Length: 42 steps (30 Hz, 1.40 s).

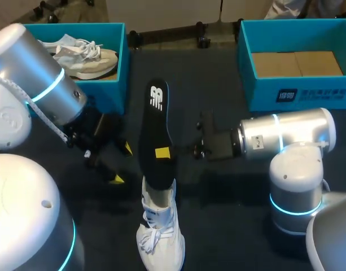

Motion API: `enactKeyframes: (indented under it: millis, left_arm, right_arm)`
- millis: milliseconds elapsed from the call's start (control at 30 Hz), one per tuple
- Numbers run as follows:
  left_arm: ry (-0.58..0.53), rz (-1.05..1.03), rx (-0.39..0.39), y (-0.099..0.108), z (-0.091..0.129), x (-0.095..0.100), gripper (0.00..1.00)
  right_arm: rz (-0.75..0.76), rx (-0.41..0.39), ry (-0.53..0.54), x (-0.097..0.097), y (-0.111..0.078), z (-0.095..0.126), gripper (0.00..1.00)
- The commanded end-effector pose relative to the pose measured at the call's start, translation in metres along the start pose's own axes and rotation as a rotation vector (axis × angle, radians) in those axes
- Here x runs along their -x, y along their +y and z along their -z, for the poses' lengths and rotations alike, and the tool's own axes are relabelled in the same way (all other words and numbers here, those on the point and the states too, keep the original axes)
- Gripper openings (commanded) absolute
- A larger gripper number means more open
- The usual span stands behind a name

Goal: Take the shoe out of the shoebox, open the shoe tongue, remove and reinsert the insole, then place the shoe into the shoebox

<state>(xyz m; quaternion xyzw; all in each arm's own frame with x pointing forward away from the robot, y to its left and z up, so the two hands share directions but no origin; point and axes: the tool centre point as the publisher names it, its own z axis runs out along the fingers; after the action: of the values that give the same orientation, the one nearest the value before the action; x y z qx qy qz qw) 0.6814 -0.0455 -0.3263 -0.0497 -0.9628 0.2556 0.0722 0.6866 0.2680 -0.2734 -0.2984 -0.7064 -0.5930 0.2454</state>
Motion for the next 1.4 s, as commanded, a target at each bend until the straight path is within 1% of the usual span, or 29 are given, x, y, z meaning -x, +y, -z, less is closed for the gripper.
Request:
enactKeyframes:
  millis: [33,367,433,500,600,867,1133,1400]
  left_arm:
    - [-0.002,0.0,0.004,-0.002,-0.004,0.001,1.0]
    - [-0.002,0.0,0.004,-0.002,-0.004,0.001,1.0]
    - [-0.012,0.023,0.019,0.0,-0.012,0.002,1.0]
    - [0.001,0.027,0.018,0.003,-0.018,0.001,1.0]
    - [-0.002,0.028,0.028,0.006,-0.025,0.0,1.0]
    - [-0.001,0.037,0.028,0.009,-0.032,0.0,1.0]
    - [0.0,0.034,0.042,0.009,-0.039,0.001,1.0]
    - [0.002,0.019,0.047,0.007,-0.045,-0.001,1.0]
  right_arm:
    - [0.0,0.007,-0.001,0.0,-0.002,-0.001,0.0]
    - [0.0,0.007,-0.001,0.0,-0.002,-0.001,0.0]
    - [0.004,0.01,-0.001,0.0,-0.002,-0.005,0.0]
    - [0.017,0.013,-0.003,0.0,-0.002,-0.008,0.0]
    - [0.026,0.017,-0.007,0.0,-0.001,-0.01,0.0]
    - [0.03,0.03,-0.004,0.003,0.0,-0.016,0.0]
    - [0.028,0.048,-0.012,0.003,0.001,-0.015,0.0]
    - [0.0,0.065,-0.013,0.007,-0.006,-0.016,0.0]
